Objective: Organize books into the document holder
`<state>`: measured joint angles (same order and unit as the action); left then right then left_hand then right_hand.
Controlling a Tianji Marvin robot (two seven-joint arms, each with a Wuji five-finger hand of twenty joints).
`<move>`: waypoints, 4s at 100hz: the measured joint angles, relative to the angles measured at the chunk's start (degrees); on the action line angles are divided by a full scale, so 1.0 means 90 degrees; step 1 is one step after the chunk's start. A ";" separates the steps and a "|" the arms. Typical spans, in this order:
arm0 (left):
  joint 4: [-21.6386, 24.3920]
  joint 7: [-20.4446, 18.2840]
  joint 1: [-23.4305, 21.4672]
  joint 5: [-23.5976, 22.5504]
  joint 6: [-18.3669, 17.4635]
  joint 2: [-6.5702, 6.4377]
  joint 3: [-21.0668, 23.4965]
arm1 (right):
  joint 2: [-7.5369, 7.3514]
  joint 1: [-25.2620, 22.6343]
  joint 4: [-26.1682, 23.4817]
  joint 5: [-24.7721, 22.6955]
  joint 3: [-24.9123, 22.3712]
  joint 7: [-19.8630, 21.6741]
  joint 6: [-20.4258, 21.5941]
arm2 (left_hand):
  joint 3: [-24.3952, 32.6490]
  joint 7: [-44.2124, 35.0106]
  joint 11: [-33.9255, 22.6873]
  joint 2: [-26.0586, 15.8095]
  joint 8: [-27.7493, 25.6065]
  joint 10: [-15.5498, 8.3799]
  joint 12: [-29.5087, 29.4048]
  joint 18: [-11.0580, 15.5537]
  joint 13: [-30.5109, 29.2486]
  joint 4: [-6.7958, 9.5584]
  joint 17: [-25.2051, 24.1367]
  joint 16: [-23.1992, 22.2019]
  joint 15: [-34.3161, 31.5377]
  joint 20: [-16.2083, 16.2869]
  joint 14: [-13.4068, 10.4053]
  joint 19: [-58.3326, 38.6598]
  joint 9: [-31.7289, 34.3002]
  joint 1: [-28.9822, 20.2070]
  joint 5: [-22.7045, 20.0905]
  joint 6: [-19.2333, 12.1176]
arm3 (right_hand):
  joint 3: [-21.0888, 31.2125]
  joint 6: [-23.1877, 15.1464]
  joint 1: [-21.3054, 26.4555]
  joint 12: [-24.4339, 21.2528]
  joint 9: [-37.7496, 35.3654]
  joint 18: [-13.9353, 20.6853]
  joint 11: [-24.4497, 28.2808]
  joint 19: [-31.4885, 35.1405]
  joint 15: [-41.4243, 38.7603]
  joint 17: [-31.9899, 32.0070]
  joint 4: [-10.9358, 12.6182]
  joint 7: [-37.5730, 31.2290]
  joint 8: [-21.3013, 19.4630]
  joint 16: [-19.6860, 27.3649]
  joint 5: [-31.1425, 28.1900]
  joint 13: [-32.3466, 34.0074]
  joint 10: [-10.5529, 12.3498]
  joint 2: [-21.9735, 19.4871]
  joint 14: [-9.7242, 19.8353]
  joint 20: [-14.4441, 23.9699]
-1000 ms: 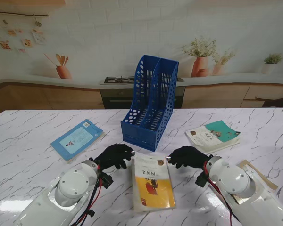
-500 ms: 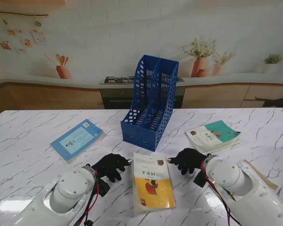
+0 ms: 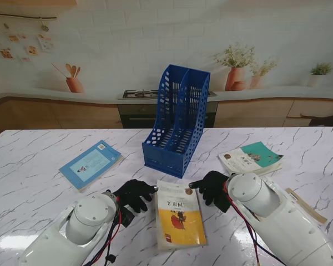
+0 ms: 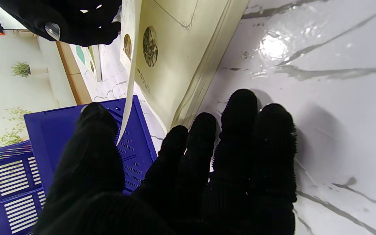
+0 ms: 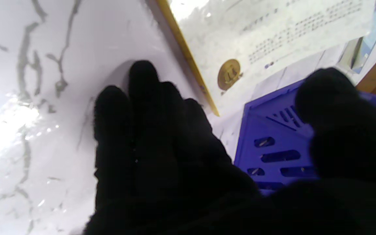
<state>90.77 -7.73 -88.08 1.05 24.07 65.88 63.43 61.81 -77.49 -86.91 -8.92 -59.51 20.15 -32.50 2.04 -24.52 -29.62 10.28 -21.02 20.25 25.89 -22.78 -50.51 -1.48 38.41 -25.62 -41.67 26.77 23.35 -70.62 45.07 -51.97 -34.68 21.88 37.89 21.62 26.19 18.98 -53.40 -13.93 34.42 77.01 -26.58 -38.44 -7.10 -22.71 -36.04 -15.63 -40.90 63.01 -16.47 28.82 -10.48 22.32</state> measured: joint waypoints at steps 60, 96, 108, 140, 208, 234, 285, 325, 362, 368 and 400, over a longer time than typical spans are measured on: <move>-0.0252 0.0041 0.0386 0.0365 0.0316 0.0085 -0.0271 | 0.0026 0.0279 0.0163 0.0601 0.0278 0.0006 -0.0358 | 0.1387 -0.0233 -0.0352 0.0450 0.0131 0.0363 -0.0051 0.0027 -0.0077 0.0001 0.0531 0.0178 0.0013 -0.0442 -0.0002 0.0006 0.0216 0.0056 -0.0265 0.0030 | 0.0174 0.0398 -0.0039 0.0096 0.0078 -0.0299 0.0220 -0.0156 0.0196 -0.0179 0.0000 -0.0465 -0.0331 0.0192 0.0136 0.0177 -0.0309 0.0002 -0.0238 -0.0303; -0.0391 0.0006 0.0521 0.0573 0.0283 0.0079 -0.0355 | 0.0074 -0.0014 0.0080 0.1057 -0.0005 -0.0136 -0.0340 | 0.1713 -0.0378 -0.0805 0.0454 0.0105 0.0929 0.0139 -0.0060 -0.0149 0.0001 0.0773 0.0188 0.0031 -0.0477 0.0079 0.0006 0.0253 0.0123 -0.0267 0.0109 | 0.0187 0.0560 -0.0039 0.0098 0.0167 -0.0311 0.0273 -0.0166 0.0337 -0.0231 0.0000 -0.0486 -0.0497 0.0282 0.0278 0.0194 -0.0412 0.0002 -0.0270 -0.0453; -0.0444 0.0033 0.0590 0.0607 0.0256 0.0079 -0.0415 | 0.0085 -0.0024 0.0095 0.1200 -0.0011 -0.0215 -0.0337 | 0.1714 -0.0431 -0.0883 0.0455 0.0036 0.1037 0.0248 -0.0148 -0.0166 0.0002 0.0833 0.0190 -0.0066 -0.0477 0.0145 0.0006 0.0260 0.0123 -0.0268 0.0109 | 0.0188 0.0690 -0.0039 0.0098 0.0167 -0.0408 0.0282 -0.0234 0.0337 -0.0294 0.0000 -0.0492 -0.0535 0.0282 0.0283 0.0199 -0.0533 0.0002 -0.0365 -0.0498; -0.0479 0.0026 0.0592 0.0765 0.0256 0.0106 -0.0375 | 0.0224 -0.0147 0.0105 0.1727 -0.0100 -0.0414 -0.0366 | 0.1822 -0.0569 -0.0794 0.0455 0.0004 0.1136 0.0236 -0.0197 -0.0160 0.0002 0.0844 0.0192 -0.0042 -0.0478 0.0239 0.0006 0.0261 0.0142 -0.0269 -0.0013 | 0.0417 0.0840 -0.0039 0.0099 0.0166 -0.0824 0.0165 -0.0316 0.0395 -0.0465 0.0000 -0.0433 -0.0545 0.0456 0.0298 0.0184 -0.0717 0.0002 -0.0553 -0.0608; -0.0465 0.0040 0.0483 0.1094 0.0097 0.0149 -0.0283 | 0.0577 -0.0267 0.0130 0.2350 -0.0139 -0.1079 -0.0304 | 0.1873 -0.0653 -0.0475 0.0448 -0.0064 0.1062 0.0105 -0.0206 0.0355 -0.0012 0.0363 -0.0009 0.0131 -0.0162 0.0241 0.0006 -0.0334 0.0296 0.0375 -0.0022 | 0.0629 0.0755 0.0096 0.0061 0.0889 -0.2900 0.0128 -0.0394 0.0266 -0.0235 0.0000 0.0242 -0.0360 0.0122 0.0803 -0.0509 -0.0661 0.0005 -0.0664 -0.0214; -0.0456 0.0068 0.0423 0.1279 0.0054 0.0192 -0.0241 | 0.0862 -0.0387 0.0094 0.2848 -0.0294 -0.1761 -0.0422 | 0.1873 -0.0468 -0.0167 0.0447 -0.0064 0.0825 0.0098 -0.0205 0.0604 -0.0014 0.0172 -0.0126 0.0264 -0.0026 0.0198 0.0001 -0.0752 0.0296 0.0642 -0.0002 | 0.0638 0.0578 0.0097 0.0066 0.1527 -0.2917 0.0037 -0.0927 0.0116 0.0762 0.0000 0.0898 -0.0356 0.0008 0.1178 -0.0979 -0.0882 0.0005 -0.1326 -0.0276; -0.0460 0.0017 0.0364 0.1446 -0.0030 0.0210 -0.0195 | 0.1053 -0.0435 0.0157 0.3840 -0.0579 -0.1667 -0.0662 | 0.1865 0.0132 0.0361 0.0446 0.0063 0.0285 -0.0209 -0.0015 0.0675 -0.0024 0.0083 -0.0272 0.0327 0.0291 0.0061 -0.0002 -0.1168 0.0296 0.0896 0.0051 | 0.0502 -0.0292 0.0044 -0.0167 0.2552 -0.2753 -0.0384 -0.1092 0.0655 0.2177 0.0000 0.1191 -0.0433 0.0018 0.1920 -0.2017 -0.0916 -0.0006 -0.1476 -0.0350; -0.0542 -0.0463 0.0311 0.1996 -0.0033 0.0200 -0.0152 | 0.1034 -0.0406 0.0151 0.3700 -0.0460 -0.1546 -0.0589 | 0.2927 -0.0132 -0.0123 0.1805 -0.0095 0.0077 0.1148 0.1135 0.1768 -0.0042 0.0010 -0.2570 -0.0662 0.0178 -0.0461 -0.0409 -0.2629 0.0492 0.1088 0.0089 | 0.0431 -0.0372 0.0091 -0.0108 0.2909 -0.2832 -0.0295 -0.0989 0.0605 0.2255 0.0000 0.1191 -0.0578 0.0010 0.1980 -0.2126 -0.0226 -0.0178 -0.1283 -0.0350; -0.0699 -0.0221 0.0354 0.1849 -0.0196 0.0264 -0.0356 | 0.1008 -0.0421 0.0122 0.3653 -0.0440 -0.1406 -0.0557 | 0.3575 -0.4260 0.0486 0.3407 -0.1472 -0.0610 0.3017 0.1656 -0.0442 -0.0446 0.2015 -0.3156 -0.1434 -0.0427 -0.1127 -0.1513 0.1023 0.0420 0.0490 -0.1088 | 0.0320 -0.0447 0.0151 -0.0114 0.2896 -0.2745 -0.0294 -0.0853 0.0586 0.2534 0.0000 0.1191 -0.0582 0.0008 0.1980 -0.2322 0.0167 -0.0251 -0.1177 -0.0356; -0.0733 -0.0239 0.0354 0.1861 -0.0255 0.0269 -0.0357 | 0.0996 -0.0422 0.0118 0.3642 -0.0436 -0.1373 -0.0548 | 0.3771 -0.4412 0.0457 0.3473 -0.1573 -0.0657 0.2899 0.1653 -0.0635 -0.0446 0.2123 -0.3111 -0.1412 -0.0415 -0.1168 -0.1513 0.1204 0.0536 0.0480 -0.1125 | 0.0297 -0.0449 0.0151 -0.0114 0.2896 -0.2702 -0.0294 -0.0832 0.0586 0.2570 0.0000 0.1191 -0.0582 0.0008 0.1980 -0.2353 0.0170 -0.0254 -0.1138 -0.0357; -0.0435 -0.0086 0.0014 0.2035 -0.0364 0.0309 -0.0063 | 0.0917 -0.0564 -0.0032 0.3367 -0.0518 -0.1100 -0.0493 | 0.4819 -0.4655 0.0335 0.3665 -0.2238 -0.0760 0.2838 0.1641 -0.0847 -0.0447 0.2235 -0.3236 -0.1472 -0.0325 -0.1247 -0.1882 0.1419 0.0507 0.0482 -0.1318 | 0.0178 -0.0536 0.0160 -0.0113 0.2896 -0.1614 -0.0294 -0.0858 0.0803 0.2622 0.0000 0.1190 -0.0582 0.0009 0.1980 -0.2529 0.0238 -0.0397 -0.0529 -0.0421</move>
<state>86.86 -8.50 -87.95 19.37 20.79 68.66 62.86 70.06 -82.57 -87.20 21.39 -64.17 10.25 -36.94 45.41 -66.41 -26.60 43.26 -41.16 13.40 51.44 -8.01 -58.13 -5.50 58.52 -54.75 -54.92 23.85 12.13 -87.56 57.84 -47.40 -30.34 10.03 39.49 16.79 27.63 17.95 -27.33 -28.45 31.77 69.29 -19.35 -14.84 -7.10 -12.00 -41.28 -15.56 -23.08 40.25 -14.33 25.24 -15.24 18.53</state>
